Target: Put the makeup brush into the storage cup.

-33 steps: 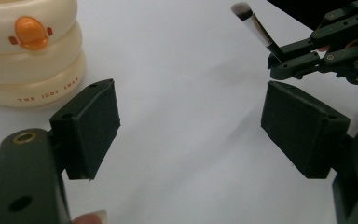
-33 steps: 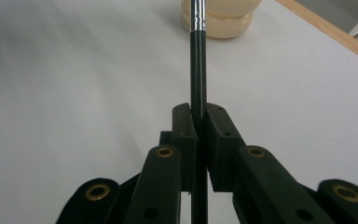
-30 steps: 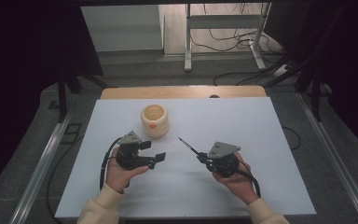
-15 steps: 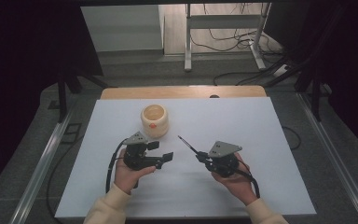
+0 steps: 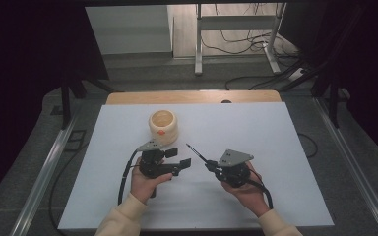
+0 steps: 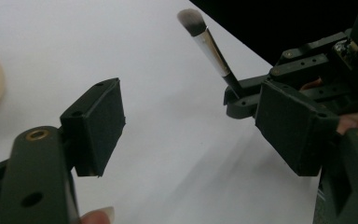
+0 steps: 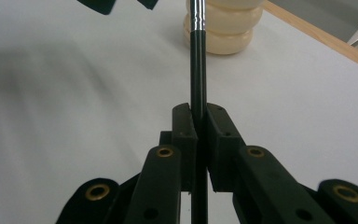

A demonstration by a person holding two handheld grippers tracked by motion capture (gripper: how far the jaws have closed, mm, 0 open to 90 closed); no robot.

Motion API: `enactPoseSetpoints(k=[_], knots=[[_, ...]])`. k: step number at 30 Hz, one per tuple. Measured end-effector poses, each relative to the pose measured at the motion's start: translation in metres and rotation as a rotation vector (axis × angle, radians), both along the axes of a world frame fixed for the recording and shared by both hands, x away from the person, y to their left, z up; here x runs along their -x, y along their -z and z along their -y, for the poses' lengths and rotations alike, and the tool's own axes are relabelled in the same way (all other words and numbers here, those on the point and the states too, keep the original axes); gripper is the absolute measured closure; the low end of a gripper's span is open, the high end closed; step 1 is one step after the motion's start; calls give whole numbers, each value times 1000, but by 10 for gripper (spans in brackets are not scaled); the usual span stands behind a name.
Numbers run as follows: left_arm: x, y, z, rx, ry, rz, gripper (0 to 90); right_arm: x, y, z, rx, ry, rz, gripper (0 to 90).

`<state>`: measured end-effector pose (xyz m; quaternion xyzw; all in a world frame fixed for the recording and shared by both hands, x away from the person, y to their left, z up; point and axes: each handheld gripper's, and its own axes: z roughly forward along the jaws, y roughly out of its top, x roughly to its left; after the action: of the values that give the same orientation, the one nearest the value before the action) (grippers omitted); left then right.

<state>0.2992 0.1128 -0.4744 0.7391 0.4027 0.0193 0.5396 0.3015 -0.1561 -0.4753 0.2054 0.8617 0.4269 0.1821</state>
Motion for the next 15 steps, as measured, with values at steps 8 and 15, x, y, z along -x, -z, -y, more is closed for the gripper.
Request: enactPoseSetpoints(k=[8, 15], knots=[[-3, 1, 9, 8, 15, -9, 261, 1, 0, 0, -7, -1, 2, 830], [-9, 1, 15, 55, 19, -13, 350, 1, 1, -3, -6, -1, 8, 831]])
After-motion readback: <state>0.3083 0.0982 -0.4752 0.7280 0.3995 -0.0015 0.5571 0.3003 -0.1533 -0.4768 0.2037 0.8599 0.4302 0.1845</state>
